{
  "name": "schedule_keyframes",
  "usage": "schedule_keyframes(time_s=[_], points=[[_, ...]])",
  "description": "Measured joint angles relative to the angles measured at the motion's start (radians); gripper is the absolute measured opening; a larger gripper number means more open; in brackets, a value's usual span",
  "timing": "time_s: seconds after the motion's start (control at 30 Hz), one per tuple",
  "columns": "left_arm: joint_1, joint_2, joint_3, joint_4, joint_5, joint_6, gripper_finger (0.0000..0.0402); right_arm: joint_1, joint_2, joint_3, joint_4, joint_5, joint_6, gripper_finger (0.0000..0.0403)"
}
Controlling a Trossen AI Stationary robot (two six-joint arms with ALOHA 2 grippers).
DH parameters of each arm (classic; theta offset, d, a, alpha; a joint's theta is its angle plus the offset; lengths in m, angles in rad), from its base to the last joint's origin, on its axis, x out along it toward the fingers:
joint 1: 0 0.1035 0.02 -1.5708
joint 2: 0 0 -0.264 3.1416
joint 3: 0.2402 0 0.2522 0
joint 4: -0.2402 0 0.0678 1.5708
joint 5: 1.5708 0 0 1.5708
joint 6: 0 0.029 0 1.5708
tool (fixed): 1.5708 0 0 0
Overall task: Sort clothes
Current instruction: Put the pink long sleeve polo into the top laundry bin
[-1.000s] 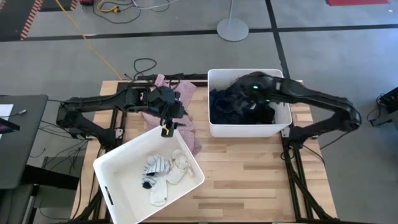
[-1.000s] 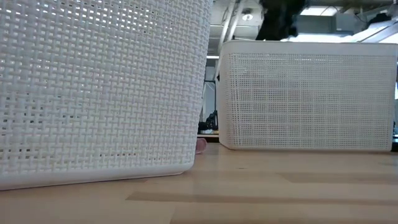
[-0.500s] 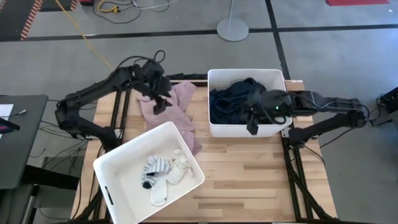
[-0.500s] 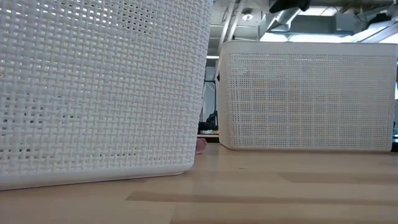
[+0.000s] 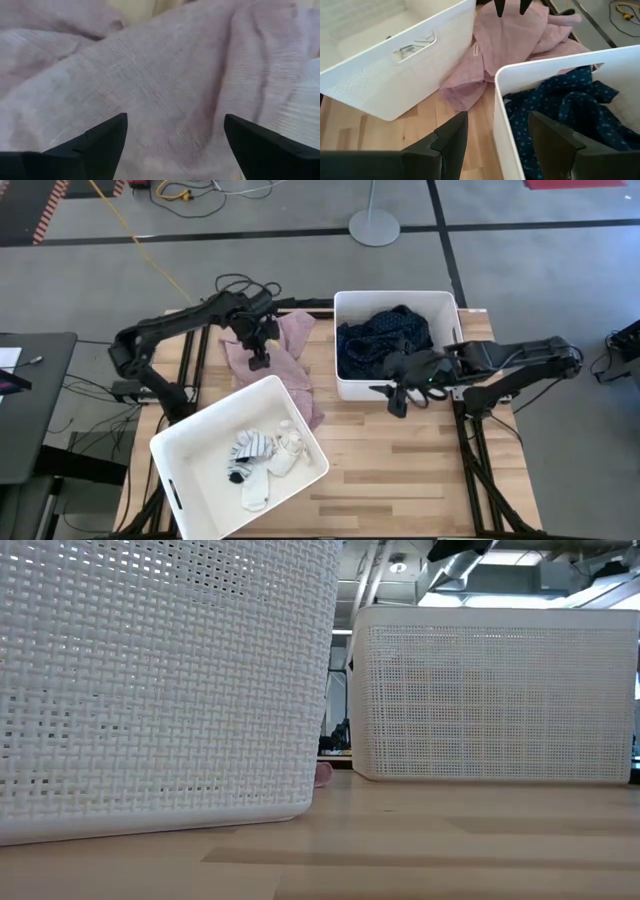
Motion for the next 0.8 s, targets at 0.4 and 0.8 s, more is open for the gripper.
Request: schedule_keyframes(time_s=[0.4, 0.8], points=[[-0.001, 0.217, 0.0, 0.005, -0.019, -0.018, 0.0334, 0.058, 0.05, 0.0, 0.005, 0.0, 0.033, 0.0225], [-0.013, 0.342, -0.069, 0.114, -0.026, -0.038, 0.0325, 0.104, 0.05, 0.0, 0.003, 0.024, 0.053, 0.0225]])
